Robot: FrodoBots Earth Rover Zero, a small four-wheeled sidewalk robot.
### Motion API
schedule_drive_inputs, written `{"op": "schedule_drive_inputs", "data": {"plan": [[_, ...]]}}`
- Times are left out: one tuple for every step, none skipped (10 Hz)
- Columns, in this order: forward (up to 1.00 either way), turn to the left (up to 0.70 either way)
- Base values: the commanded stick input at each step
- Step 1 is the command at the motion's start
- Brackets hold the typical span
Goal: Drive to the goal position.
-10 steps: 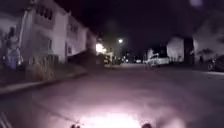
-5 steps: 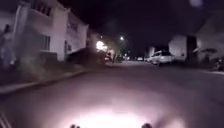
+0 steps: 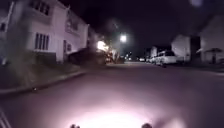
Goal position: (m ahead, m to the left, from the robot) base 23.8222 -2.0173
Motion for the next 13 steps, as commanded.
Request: {"op": "schedule_drive_inputs", "data": {"plan": [[1.0,0.0],[1.0,0.0],[1.0,0.0],[1.0,0.0],[1.0,0.0],[1.0,0.0],[1.0,0.0],[1.0,0.0],[1.0,0.0],[1.0,0.0],[1.0,0.0],[1.0,0.0],[1.0,0.0]]}}
